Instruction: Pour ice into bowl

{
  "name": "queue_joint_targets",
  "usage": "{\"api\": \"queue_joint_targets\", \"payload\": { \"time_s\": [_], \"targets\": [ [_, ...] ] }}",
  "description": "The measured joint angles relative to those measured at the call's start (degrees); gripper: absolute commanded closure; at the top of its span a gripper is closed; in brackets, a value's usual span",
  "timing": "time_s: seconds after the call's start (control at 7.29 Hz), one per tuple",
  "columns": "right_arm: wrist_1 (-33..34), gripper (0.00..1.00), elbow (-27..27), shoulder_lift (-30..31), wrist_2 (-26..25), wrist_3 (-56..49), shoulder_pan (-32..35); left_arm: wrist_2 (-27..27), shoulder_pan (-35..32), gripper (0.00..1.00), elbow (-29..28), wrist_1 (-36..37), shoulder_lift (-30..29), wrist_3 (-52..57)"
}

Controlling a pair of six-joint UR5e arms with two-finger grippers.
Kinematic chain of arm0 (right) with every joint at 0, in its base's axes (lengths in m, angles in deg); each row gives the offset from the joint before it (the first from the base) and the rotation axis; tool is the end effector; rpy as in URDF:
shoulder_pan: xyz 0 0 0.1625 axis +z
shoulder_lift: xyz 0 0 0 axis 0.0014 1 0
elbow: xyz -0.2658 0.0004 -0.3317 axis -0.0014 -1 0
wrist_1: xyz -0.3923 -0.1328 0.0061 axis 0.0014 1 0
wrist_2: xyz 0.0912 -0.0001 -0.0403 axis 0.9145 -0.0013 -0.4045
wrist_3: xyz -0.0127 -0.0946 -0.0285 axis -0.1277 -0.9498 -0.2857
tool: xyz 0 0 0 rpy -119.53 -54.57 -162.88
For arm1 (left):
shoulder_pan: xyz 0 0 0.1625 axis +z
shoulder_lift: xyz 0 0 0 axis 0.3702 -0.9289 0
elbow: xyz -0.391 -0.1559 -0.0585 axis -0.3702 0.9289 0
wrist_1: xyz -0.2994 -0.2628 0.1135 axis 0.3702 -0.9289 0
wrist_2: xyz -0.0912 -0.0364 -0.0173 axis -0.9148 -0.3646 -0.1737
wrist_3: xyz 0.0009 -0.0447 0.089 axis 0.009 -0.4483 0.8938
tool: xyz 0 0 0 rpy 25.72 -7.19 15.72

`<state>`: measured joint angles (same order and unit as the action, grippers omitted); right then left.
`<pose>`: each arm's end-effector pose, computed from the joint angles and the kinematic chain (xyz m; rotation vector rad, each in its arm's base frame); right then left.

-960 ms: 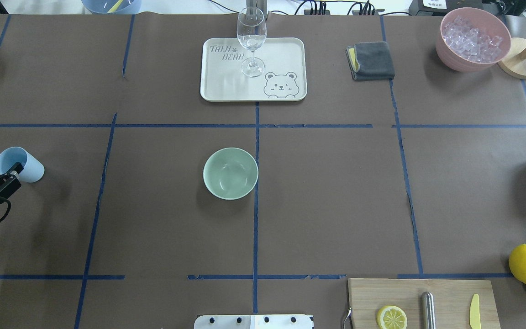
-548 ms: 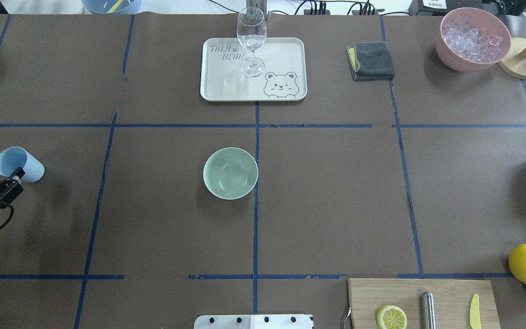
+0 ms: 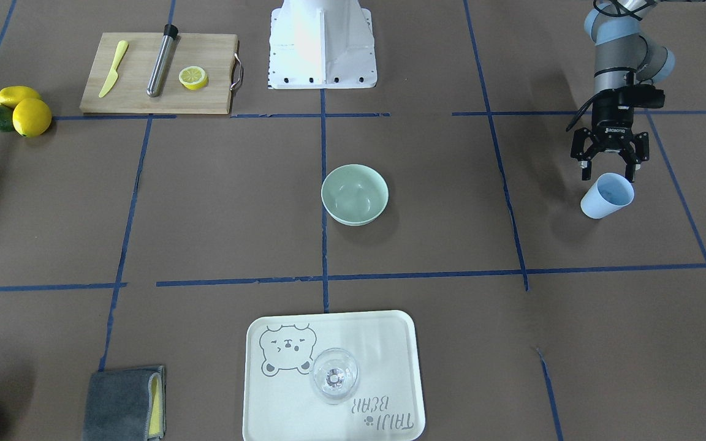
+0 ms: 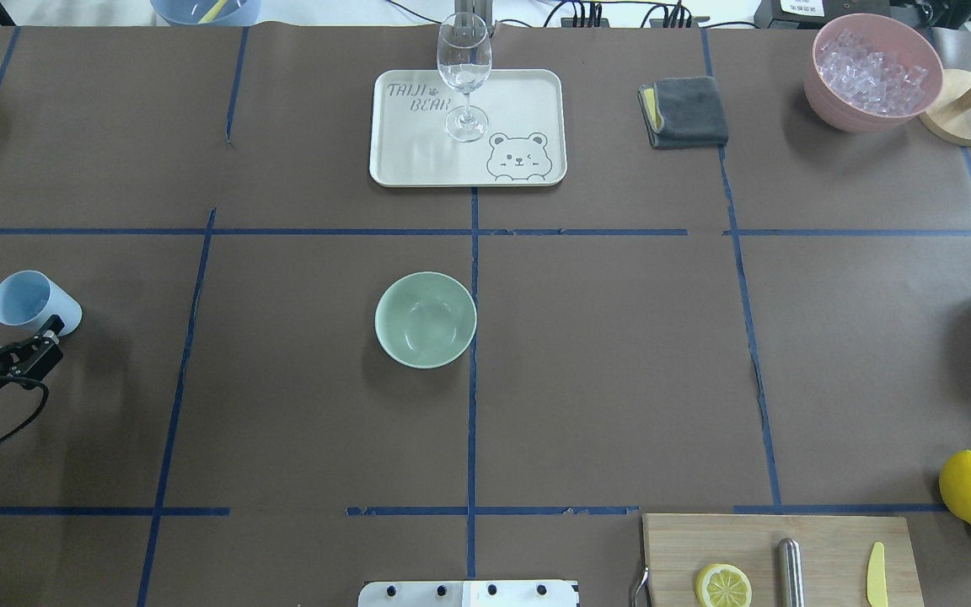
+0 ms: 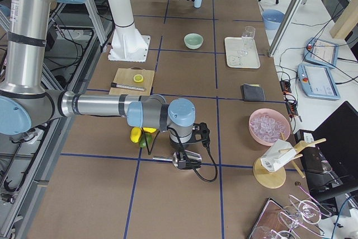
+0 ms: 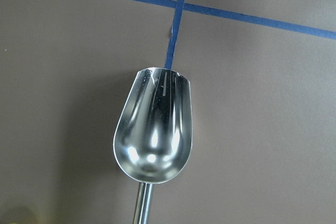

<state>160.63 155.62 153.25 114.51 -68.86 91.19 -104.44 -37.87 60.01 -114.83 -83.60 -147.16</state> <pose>0.0735 -0.3996 0.6450 0.0510 -0.7455 -0.1696 0.2871 -0.3022 0.6361 1.1169 0.7508 -0.3782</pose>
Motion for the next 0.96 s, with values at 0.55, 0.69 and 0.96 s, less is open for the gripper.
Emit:
{"api": "queue_joint_targets", "payload": {
  "time_s": [0.55,0.69,0.96],
  "targets": [
    [0.00,0.00,-0.03,-0.07,0.00,-0.08,0.01,1.67,0.30,0.00,-4.33,-0.41,-2.76,-0.32],
    [0.00,0.00,-0.06,-0.08,0.00,-0.09,0.00,1.69,0.31,0.00,-5.24,-0.39,-3.31,-0.28],
    [0.00,0.00,-0.04,-0.08,0.00,-0.09,-0.04,1.53,0.31,0.00,-7.11,-0.27,-4.98,-0.27]
  ]
}}
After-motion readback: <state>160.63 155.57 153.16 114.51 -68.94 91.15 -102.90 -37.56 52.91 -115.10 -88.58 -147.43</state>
